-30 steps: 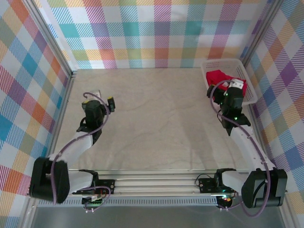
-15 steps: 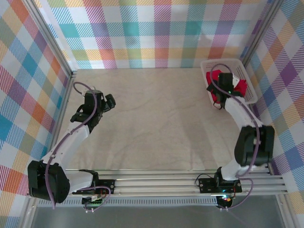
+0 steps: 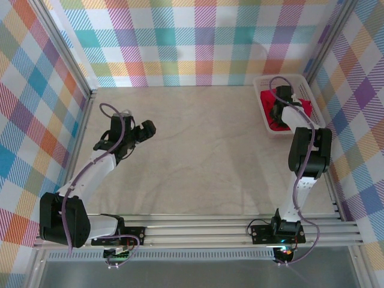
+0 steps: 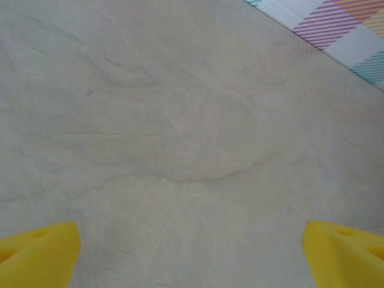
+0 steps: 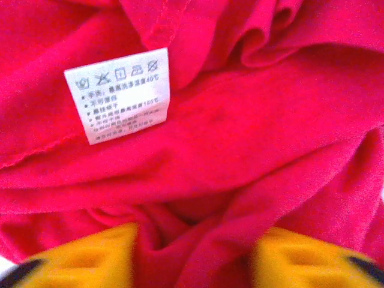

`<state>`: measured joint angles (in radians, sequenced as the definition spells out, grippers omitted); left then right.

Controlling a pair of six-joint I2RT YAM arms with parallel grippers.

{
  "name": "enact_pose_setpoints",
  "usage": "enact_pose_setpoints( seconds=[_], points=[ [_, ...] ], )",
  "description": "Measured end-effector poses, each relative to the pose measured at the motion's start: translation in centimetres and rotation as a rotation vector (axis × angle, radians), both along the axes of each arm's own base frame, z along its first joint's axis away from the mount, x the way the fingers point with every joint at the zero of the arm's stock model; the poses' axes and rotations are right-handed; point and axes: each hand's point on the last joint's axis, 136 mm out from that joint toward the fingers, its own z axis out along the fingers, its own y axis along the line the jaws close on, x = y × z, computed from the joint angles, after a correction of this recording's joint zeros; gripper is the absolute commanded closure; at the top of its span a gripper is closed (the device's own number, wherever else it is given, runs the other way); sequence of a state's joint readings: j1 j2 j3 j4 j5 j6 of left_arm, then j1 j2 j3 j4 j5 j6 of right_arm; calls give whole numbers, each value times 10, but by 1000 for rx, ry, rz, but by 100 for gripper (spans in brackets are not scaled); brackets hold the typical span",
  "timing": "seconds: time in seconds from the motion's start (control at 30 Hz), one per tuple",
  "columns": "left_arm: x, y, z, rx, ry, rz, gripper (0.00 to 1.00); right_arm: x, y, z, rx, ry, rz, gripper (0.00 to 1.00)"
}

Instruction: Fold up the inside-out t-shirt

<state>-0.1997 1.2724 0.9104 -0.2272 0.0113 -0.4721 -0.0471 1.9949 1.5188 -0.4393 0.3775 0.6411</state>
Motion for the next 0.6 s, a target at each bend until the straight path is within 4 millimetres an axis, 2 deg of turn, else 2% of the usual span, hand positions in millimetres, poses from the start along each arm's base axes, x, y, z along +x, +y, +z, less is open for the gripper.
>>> enact_pose_setpoints(
  seconds=[0.1, 0.17, 0.27, 0.4, 0.5, 0.6],
  points=[
    [0, -3, 3, -15, -3, -13, 6, 1, 7, 6, 40, -24, -1, 100],
    [-2, -6, 5, -29, -1, -22, 7, -3, 12, 20, 64, -56, 1, 100],
    [-4, -10, 12, -56, -16, -30, 8, -13, 27, 56, 96, -141, 8, 100],
    [-9, -17, 25, -116, -56, -38, 10, -29, 61, 116, 118, -301, 58, 100],
    [-11, -25, 33, -153, -80, -52, 10, -44, 86, 143, 123, -389, 93, 100],
    [-16, -34, 38, -173, -86, -74, 10, -55, 101, 158, 107, -440, 115, 100]
  ],
)
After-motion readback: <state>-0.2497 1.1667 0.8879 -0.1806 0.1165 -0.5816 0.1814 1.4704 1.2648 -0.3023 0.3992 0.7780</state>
